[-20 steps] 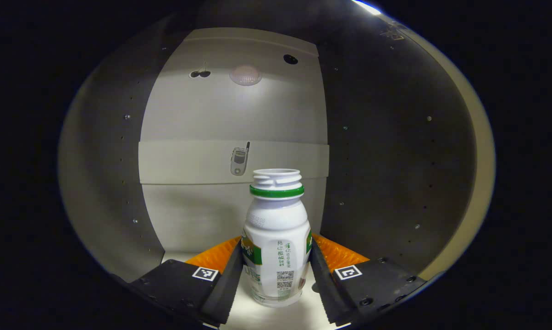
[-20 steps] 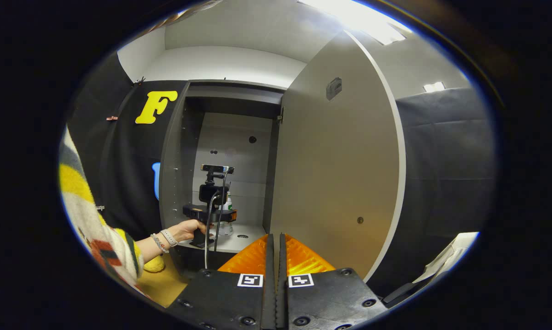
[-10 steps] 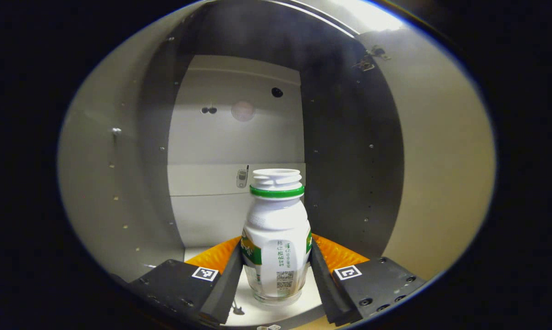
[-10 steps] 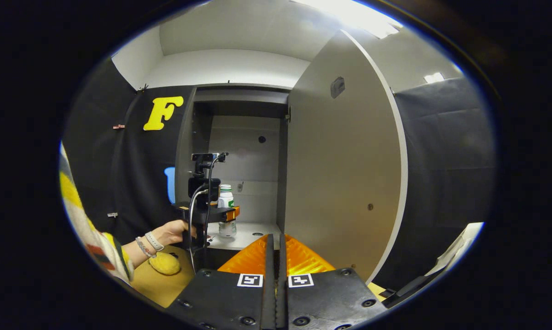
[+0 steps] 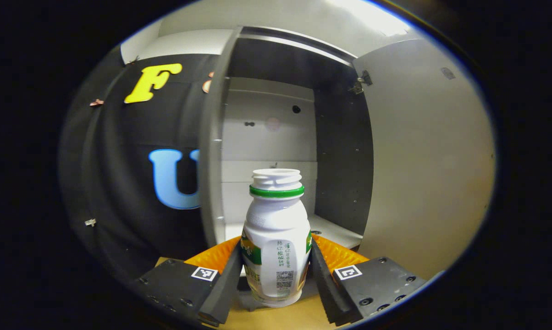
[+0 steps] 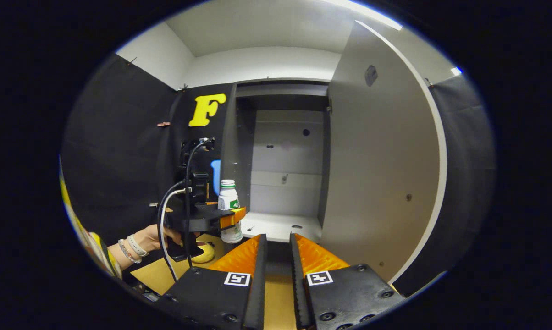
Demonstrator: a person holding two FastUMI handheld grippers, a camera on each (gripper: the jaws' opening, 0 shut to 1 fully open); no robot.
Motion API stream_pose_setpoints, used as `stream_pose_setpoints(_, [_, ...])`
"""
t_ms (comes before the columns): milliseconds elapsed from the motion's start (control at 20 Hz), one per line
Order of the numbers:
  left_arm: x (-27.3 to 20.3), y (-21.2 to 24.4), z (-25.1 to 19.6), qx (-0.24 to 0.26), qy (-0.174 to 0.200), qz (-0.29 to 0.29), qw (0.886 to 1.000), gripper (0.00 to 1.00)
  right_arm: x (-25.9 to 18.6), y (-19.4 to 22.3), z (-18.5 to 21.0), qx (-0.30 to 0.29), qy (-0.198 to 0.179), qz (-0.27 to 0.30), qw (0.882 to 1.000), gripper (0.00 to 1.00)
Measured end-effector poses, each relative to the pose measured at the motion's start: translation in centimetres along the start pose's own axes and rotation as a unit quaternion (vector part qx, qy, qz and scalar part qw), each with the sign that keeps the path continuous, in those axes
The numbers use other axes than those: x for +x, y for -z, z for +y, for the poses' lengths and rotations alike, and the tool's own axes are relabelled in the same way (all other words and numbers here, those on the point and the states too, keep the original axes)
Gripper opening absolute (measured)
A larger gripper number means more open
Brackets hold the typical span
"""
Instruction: Open the cabinet door with the right hand, grasp the bottle in the cabinet with the left hand and place it on the coaster, then close the cabinet door with the right hand.
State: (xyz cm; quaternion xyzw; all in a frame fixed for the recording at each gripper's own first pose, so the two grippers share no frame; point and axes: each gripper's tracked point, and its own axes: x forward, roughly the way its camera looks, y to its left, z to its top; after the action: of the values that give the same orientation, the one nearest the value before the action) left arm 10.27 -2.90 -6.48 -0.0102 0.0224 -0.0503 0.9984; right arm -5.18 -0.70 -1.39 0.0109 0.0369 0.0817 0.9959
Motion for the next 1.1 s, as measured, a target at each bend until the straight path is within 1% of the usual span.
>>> stream_pose_setpoints(100, [-3.8,1.6,1.3,-0.006,-0.04,0.01,0.999,0.77,-0.6,0.5,0.9,-0.004,-0.046,0.004,0.999,0.27])
stream_pose_setpoints(150, [-6.0,2.7,2.0,-0.007,-0.06,0.016,0.998,0.77,-0.7,0.8,1.7,-0.005,-0.069,0.007,0.998,0.46])
stream_pose_setpoints(200, [-8.0,3.4,2.9,-0.007,-0.08,0.02,0.997,0.77,-1.1,1.2,2.3,-0.006,-0.089,0.009,0.996,0.51])
stream_pose_setpoints(250, [-9.7,4.2,3.5,-0.006,-0.097,0.023,0.995,0.77,-1.3,1.4,2.8,-0.009,-0.105,0.009,0.994,0.66])
stream_pose_setpoints(350, [-12.6,5.4,4.4,-0.002,-0.12,0.021,0.993,0.78,-1.6,1.9,4.1,-0.012,-0.138,0.009,0.99,0.9])
stream_pose_setpoints(450, [-14.4,7.2,4.8,-0.001,-0.131,0.026,0.991,0.78,-1.5,2.1,4.8,-0.014,-0.154,0.002,0.988,0.98])
stream_pose_setpoints(500, [-15.1,8.5,5.0,-0.001,-0.136,0.034,0.99,0.78,-1.2,2.3,4.8,-0.018,-0.153,-0.001,0.988,0.97])
stream_pose_setpoints(600, [-16.3,11.2,5.0,-0.005,-0.135,0.042,0.99,0.78,-0.4,3.6,5.1,-0.026,-0.155,-0.002,0.988,0.97])
stream_pose_setpoints(700, [-16.6,13.9,4.5,-0.012,-0.123,0.044,0.991,0.78,0.8,5.1,5.3,-0.026,-0.153,0.003,0.988,0.98])
stream_pose_setpoints(800, [-16.3,17.0,4.1,-0.023,-0.108,0.043,0.993,0.78,2.0,7.3,5.4,-0.019,-0.149,0.021,0.988,0.98])
stream_pose_setpoints(950, [-15.4,21.5,4.2,-0.046,-0.086,0.033,0.995,0.78,4.1,10.6,5.1,-0.006,-0.13,0.037,0.991,0.98])
stream_pose_setpoints(1000, [-15.0,23.4,3.9,-0.048,-0.081,0.035,0.995,0.79,4.9,11.7,5.0,0.0,-0.122,0.04,0.992,0.98])
stream_pose_setpoints(1100, [-14.4,26.9,4.2,-0.037,-0.084,0.041,0.995,0.78,6.0,14.5,4.8,0.005,-0.109,0.057,0.992,0.98])
